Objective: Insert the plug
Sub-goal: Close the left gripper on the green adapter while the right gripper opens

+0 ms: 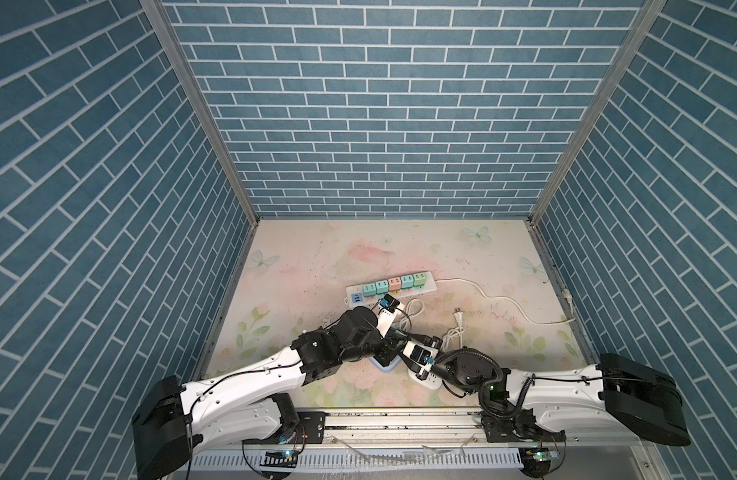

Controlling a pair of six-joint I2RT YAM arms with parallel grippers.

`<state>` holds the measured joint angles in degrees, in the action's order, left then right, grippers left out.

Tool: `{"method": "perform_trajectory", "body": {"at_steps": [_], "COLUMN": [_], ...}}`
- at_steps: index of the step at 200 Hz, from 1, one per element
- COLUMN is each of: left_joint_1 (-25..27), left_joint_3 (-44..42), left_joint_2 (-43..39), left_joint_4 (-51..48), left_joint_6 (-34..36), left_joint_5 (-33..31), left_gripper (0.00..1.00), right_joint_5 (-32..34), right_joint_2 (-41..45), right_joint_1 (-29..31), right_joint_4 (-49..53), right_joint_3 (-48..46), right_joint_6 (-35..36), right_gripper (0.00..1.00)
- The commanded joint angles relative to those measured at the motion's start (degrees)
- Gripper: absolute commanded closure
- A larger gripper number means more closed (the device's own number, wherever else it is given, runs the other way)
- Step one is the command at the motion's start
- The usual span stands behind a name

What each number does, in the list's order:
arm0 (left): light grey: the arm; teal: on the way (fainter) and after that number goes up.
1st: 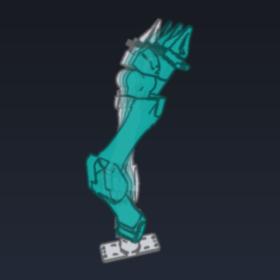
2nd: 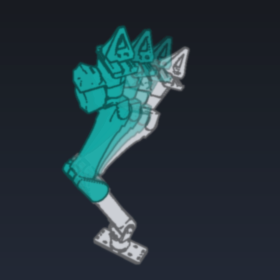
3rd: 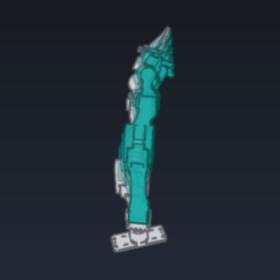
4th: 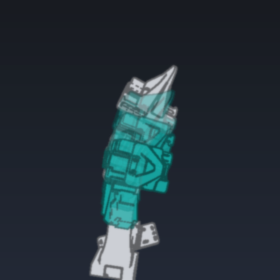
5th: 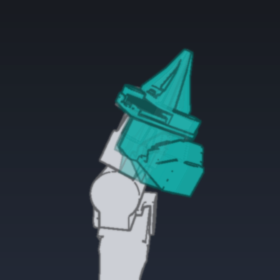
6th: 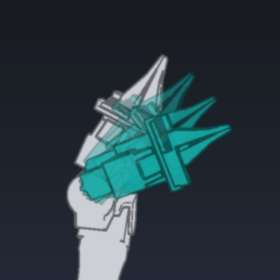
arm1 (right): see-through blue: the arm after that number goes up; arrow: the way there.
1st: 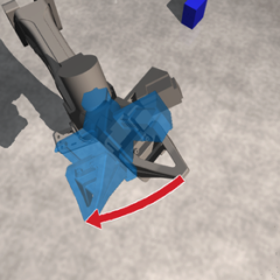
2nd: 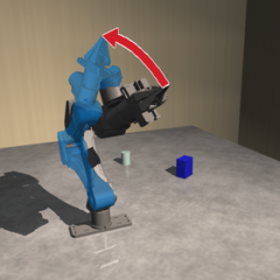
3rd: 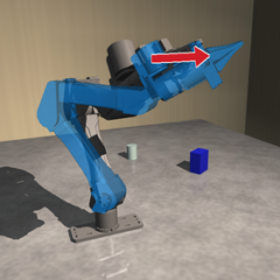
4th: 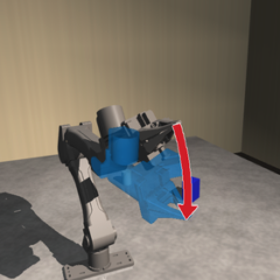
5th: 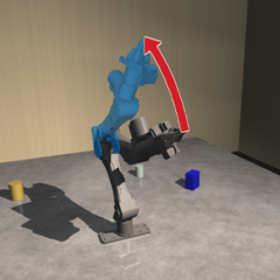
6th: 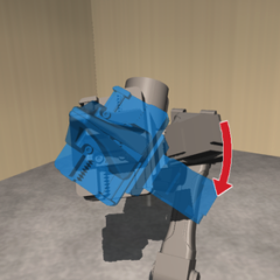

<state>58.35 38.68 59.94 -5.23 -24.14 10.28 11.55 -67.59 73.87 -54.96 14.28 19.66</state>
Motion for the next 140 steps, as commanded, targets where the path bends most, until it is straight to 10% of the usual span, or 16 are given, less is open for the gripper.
{"method": "perform_trajectory", "body": {"at_steps": [1, 28, 57, 102, 140], "left_joint_1": [0.7, 0.7, 0.7, -1.7, -7.3], "left_joint_3": [1.0, 1.1, 3.0, 7.8, 7.7], "left_joint_2": [-0.4, 0.1, 0.4, -0.7, -2.3], "left_joint_4": [-0.7, -0.8, -2.0, -8.6, -8.7], "left_joint_6": [2.9, 3.9, 5.6, 9.9, 14.3], "left_joint_5": [2.2, 2.4, 1.0, -6.2, -5.9], "left_gripper": [0.87, 1.00, 1.00, 1.00, 1.00], "right_joint_5": [0.1, 0.5, 2.2, 9.5, 15.6], "right_joint_2": [0.5, 1.3, 3.3, 8.8, 14.7], "right_joint_1": [0.2, 0.2, 0.2, 0.2, 0.2], "right_joint_4": [-2.0, -1.4, 1.2, 7.7, 11.2], "right_joint_3": [2.1, 2.0, 1.9, 0.6, -1.7], "right_joint_6": [0.0, -0.8, -2.3, -6.7, -8.9], "right_gripper": [1.00, 0.97, 0.44, 0.06, 0.01]}}
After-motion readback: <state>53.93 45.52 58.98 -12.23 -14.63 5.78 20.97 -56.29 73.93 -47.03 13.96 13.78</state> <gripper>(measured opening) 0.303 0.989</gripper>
